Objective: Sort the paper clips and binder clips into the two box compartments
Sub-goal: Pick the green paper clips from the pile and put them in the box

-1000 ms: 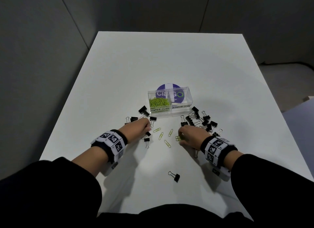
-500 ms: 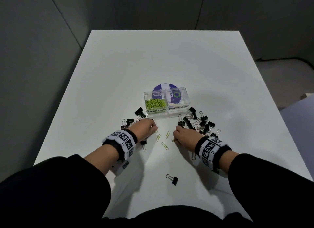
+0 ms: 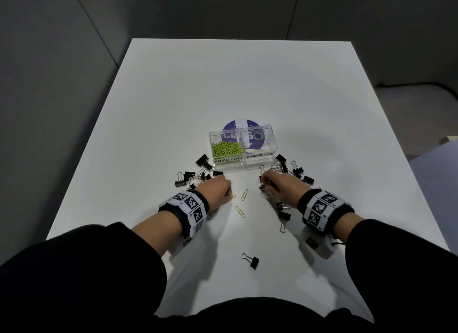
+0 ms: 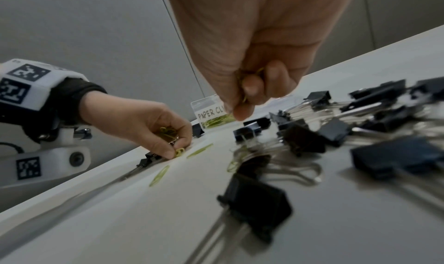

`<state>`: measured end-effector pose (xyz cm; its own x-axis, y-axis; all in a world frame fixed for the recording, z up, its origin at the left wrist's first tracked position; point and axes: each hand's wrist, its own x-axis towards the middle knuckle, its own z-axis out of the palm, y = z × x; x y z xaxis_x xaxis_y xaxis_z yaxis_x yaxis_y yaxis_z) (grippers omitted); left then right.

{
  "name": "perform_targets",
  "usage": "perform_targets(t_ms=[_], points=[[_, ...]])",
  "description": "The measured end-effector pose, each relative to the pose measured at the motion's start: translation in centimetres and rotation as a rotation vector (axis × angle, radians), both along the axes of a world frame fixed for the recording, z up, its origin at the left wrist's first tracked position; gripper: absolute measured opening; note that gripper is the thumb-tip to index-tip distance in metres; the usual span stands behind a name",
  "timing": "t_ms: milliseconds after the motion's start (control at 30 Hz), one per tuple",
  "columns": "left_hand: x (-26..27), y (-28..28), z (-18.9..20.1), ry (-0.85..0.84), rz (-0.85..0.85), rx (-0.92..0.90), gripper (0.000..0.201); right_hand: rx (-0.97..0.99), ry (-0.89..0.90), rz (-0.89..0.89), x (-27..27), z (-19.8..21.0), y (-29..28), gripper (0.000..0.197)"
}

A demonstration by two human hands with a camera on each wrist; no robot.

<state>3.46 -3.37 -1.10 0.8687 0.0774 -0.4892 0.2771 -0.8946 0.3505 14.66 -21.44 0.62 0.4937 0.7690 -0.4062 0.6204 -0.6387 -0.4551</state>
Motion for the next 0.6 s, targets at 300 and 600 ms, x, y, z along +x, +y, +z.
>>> perform_targets(t_ms=[300,600], points=[[-0.4,-0.5,0.2,-0.049,-0.057,-0.025,0.022,0.040,0.036,-0.189,-0.1,-0.7,-1.6,0.018],[0.3,-1.8,1.4,-0.059,-0.019,-0.084,0.016,-0.152,-0.115,-0.039,-1.1,0.0,-1.1,0.040]])
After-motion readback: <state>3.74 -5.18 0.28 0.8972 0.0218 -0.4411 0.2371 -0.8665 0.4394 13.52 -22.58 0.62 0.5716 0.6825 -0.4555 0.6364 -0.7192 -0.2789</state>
